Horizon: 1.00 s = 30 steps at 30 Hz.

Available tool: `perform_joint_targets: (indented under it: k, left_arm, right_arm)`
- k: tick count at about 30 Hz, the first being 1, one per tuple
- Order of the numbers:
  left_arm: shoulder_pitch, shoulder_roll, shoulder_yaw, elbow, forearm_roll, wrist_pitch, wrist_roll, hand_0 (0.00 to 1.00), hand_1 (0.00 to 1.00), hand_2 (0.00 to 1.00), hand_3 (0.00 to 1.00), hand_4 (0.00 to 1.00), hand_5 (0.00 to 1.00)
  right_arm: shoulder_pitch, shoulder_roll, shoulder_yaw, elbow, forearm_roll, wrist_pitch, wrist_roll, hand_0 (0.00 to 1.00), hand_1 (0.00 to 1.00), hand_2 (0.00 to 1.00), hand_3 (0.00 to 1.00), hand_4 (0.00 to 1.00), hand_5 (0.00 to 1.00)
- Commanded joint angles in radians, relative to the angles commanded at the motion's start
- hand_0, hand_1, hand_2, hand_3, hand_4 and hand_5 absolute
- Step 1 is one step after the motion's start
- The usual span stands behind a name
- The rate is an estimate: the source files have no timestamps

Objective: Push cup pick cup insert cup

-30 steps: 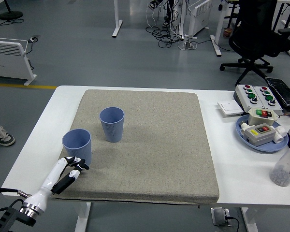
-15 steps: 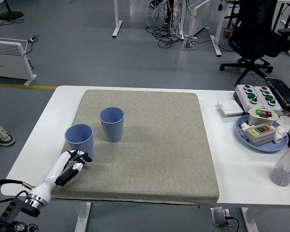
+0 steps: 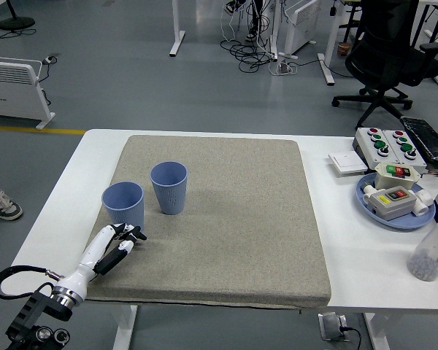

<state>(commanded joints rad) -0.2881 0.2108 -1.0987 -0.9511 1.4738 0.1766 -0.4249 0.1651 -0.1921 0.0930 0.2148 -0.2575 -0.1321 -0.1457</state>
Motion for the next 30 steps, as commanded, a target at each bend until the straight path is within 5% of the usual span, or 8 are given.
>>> perform_joint_targets:
  k: [11,30]
  left_arm:
    - [-0.057,-0.022,0.027,0.075,-0.061,-0.001,-0.002,0.695,0.713,0.675,0.562,0.573,0.998]
    - [-0.185,-0.019,0.095,0.241,-0.133,0.019,-0.017,0.701,0.723,0.688,0.585,0.569,0.998]
  right_arm:
    - [-0.007,0.000,0.005,0.000,-0.008,0.001,-0.002,0.732,0.670,0.708,0.601,0.166,0.388]
    - [-0.017,0.004,0.019,0.001,-0.033,0.003,-0.009,0.732,0.670,0.709,0.601,0.166,0.388]
